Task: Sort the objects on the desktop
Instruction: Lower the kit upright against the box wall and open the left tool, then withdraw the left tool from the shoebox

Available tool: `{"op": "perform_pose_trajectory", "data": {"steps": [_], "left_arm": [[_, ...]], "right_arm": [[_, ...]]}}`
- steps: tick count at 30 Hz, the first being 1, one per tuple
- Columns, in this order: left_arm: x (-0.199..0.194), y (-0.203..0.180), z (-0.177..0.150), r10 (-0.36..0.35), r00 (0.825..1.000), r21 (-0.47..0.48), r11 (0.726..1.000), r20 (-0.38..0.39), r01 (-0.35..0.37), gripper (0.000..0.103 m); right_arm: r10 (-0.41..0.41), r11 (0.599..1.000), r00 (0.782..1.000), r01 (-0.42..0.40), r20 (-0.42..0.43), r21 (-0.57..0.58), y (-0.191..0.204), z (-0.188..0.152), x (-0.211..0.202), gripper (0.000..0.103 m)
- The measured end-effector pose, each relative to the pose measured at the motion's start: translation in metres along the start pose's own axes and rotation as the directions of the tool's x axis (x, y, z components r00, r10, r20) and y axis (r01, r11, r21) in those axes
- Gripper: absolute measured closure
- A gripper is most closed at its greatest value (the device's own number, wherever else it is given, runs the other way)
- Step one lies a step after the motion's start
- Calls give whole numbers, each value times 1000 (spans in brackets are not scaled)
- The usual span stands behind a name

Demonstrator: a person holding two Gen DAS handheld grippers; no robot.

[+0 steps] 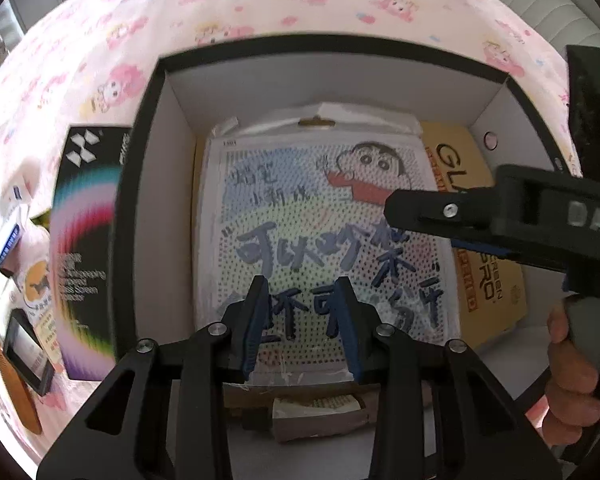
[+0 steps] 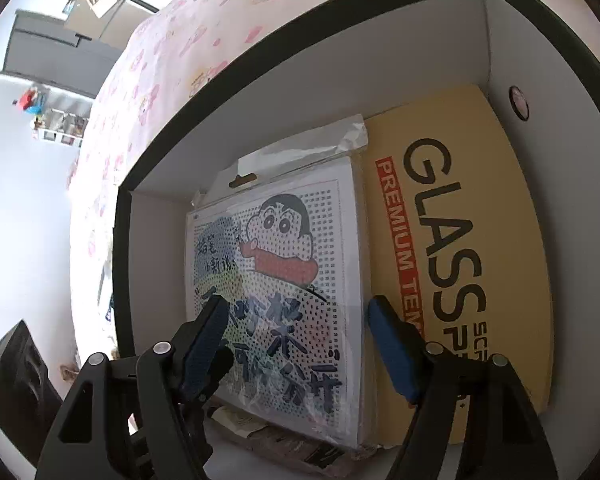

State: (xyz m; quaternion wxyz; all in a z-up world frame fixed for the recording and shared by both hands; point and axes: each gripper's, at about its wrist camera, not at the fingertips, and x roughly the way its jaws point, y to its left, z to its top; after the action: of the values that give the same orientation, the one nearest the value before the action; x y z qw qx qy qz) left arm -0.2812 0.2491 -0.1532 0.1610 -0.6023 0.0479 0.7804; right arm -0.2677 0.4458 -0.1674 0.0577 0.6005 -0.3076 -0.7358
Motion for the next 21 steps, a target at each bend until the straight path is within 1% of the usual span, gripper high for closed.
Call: {"op": "perform_pose_trajectory", "data": {"steps": [5, 8, 9, 11, 12, 13, 14, 16, 18, 21], "left_arm": [[9, 0, 1, 3, 999, -2, 1000, -34, -3, 69], [9, 2, 3, -18, 999, -17, 1000, -42, 17, 69], [9, 3, 3, -25, 999, -21, 999, -43, 24, 69], [2, 2, 1, -28, 1000, -18, 999, -11, 28, 69], [-2, 2, -1, -29, 1000, -16, 999, 5, 29, 69], [-9, 1, -4, -29, 999, -7, 1000, 37, 29, 68], [-15, 2, -7, -34, 998, -6, 999, 57, 34, 68], [-29, 3, -13, -44, 994, -7, 999, 96, 45, 68], [-47, 4, -21, -49, 989, -9, 999, 137, 51, 68], [-78, 8, -34, -45, 981, -8, 999, 189, 47, 67]], "right_arm": [[-14, 999, 1000, 14, 0, -37, -1, -1, -3, 31], [-26, 998, 1000, 26, 0, -53, -3, -1, -5, 31], [-34, 998, 999, 35, 7, -50, -6, -1, -10, 31], [-86, 995, 995, 88, 44, -48, -11, -4, -23, 31], [-115, 992, 991, 118, 69, -50, -13, -6, -31, 31], [-146, 987, 984, 152, 107, -59, -14, -9, -42, 31], [-162, 982, 977, 173, 140, -70, -13, -15, -53, 31], [-188, 973, 960, 210, 206, -92, -11, -27, -73, 31], [-196, 968, 945, 229, 261, -102, -9, -40, -91, 31], [-214, 951, 922, 272, 322, -146, 26, -59, -91, 31]]}}
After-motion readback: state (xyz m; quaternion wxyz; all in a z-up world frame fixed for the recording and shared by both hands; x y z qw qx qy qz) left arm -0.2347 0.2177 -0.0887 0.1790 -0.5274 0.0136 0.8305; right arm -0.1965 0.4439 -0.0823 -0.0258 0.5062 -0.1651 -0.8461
